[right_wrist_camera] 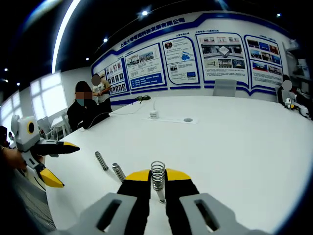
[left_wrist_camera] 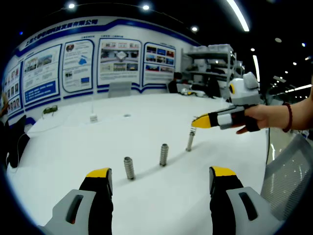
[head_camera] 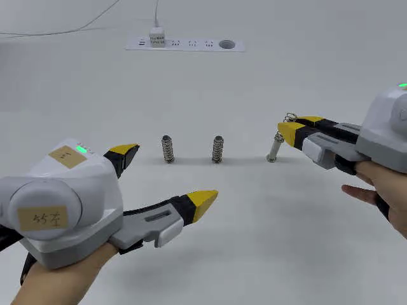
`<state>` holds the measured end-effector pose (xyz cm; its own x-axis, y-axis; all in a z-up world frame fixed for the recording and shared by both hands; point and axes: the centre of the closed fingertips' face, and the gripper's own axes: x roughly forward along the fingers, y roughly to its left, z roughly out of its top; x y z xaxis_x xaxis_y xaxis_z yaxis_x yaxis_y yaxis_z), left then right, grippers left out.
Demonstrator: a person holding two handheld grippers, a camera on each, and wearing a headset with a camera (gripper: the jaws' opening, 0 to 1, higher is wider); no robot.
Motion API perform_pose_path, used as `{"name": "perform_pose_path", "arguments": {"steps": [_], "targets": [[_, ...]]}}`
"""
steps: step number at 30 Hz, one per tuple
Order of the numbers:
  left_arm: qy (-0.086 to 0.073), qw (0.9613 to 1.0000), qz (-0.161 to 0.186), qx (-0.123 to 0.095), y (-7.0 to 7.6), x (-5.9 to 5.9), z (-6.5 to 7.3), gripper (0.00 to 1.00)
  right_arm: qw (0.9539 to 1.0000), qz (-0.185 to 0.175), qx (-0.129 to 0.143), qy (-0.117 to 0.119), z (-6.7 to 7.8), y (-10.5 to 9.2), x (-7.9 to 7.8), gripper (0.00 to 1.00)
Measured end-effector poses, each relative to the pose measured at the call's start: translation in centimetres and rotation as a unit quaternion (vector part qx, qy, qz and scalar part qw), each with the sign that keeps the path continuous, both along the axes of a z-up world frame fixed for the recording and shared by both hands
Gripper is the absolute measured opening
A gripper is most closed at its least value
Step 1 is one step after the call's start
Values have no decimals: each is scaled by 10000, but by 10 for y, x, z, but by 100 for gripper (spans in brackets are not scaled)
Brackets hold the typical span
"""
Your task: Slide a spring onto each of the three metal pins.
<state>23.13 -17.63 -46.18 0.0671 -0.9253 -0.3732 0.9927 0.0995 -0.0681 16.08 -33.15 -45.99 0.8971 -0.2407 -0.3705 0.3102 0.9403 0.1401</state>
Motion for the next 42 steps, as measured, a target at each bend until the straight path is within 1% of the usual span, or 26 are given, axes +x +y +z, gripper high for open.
{"name": "perform_pose_path", "arguments": {"steps": [8,15,18,22,25,30,37,39,41,42], "targets": [[15,10000,26,17,1,1,-1,83,10000,12,25,93,-7,2,0,12],[81,10000,47,2,1,1,-1,82,9998,46,65,173,-14,5,2,12],[76,10000,45,-2,1,1,-1,82,9997,94,64,197,-17,8,3,12],[50,10000,45,22,1,1,-1,81,9994,159,63,305,-23,10,5,12],[43,10000,43,29,2,1,-1,81,9992,195,7,362,-27,11,7,12],[41,10000,44,24,2,2,-1,81,9988,218,35,433,-35,13,7,12],[28,10000,39,38,2,2,-1,80,9984,229,72,506,-42,15,7,12],[55,10000,46,41,2,2,-1,80,9984,234,74,511,-42,16,7,12],[140,9999,74,4,2,3,0,80,9982,245,56,543,-44,16,7,12],[143,9999,79,-1,2,3,0,79,9981,252,63,556,-45,17,7,12]]}}
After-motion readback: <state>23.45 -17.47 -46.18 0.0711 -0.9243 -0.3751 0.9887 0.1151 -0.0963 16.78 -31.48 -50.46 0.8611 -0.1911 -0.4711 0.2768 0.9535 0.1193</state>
